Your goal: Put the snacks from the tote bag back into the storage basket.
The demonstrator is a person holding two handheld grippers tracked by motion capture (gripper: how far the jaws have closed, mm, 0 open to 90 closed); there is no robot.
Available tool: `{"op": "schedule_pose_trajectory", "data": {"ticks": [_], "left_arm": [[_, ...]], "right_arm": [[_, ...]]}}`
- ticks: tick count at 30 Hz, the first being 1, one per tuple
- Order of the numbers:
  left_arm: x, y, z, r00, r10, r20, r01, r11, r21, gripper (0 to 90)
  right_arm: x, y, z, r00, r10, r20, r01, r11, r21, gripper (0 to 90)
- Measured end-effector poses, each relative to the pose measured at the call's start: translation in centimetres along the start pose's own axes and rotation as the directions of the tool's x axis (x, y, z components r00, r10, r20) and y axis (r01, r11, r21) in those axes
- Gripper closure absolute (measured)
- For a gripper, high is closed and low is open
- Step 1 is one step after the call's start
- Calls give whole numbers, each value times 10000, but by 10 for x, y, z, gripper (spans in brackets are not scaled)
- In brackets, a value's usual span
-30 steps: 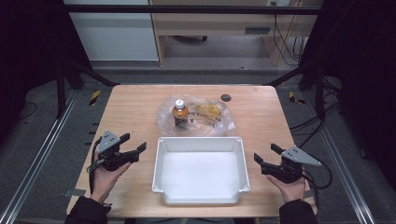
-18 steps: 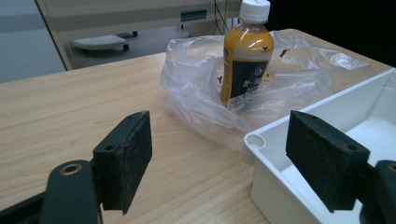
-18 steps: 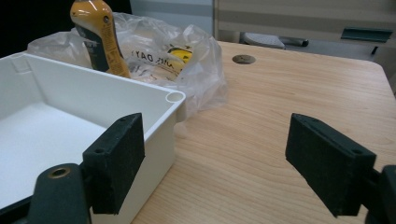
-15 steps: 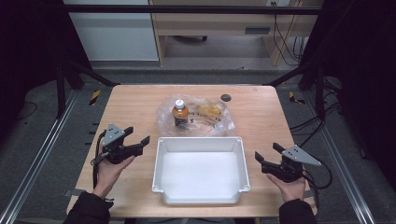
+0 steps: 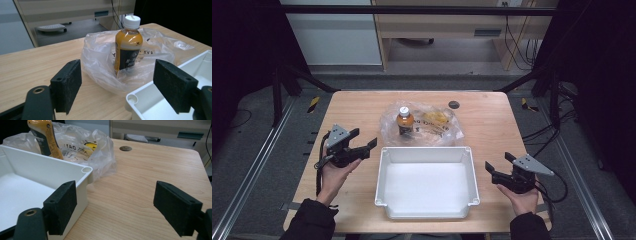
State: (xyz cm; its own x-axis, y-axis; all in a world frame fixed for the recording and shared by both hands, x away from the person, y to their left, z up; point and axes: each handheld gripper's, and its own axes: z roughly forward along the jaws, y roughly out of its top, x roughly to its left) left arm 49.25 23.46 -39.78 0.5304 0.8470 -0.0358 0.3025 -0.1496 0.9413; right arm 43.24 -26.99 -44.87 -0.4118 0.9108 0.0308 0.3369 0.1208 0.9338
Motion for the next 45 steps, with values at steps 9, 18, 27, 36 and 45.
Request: {"op": "schedule_pose_trajectory", "data": {"ticks": [9,18,27,36,45], "left_arm": [[-2,11,11,10000,33,34,-33,10000,-82,227],[-3,22,24,9999,82,64,-81,9999,-121,227],[-4,27,33,10000,47,62,-46,9999,-141,229],[-4,32,40,10000,48,81,-46,9999,-151,231],[-6,36,48,9999,106,83,-105,9998,-147,237]], "right_arm": [[-1,0,0,10000,-67,44,66,9999,96,189],[-1,0,1,9998,-179,48,177,9995,249,191],[-1,0,1,9998,-197,61,195,9992,356,191],[-2,0,0,9998,-189,89,186,9993,326,190],[-1,0,0,9998,-169,83,166,9993,348,190]]}}
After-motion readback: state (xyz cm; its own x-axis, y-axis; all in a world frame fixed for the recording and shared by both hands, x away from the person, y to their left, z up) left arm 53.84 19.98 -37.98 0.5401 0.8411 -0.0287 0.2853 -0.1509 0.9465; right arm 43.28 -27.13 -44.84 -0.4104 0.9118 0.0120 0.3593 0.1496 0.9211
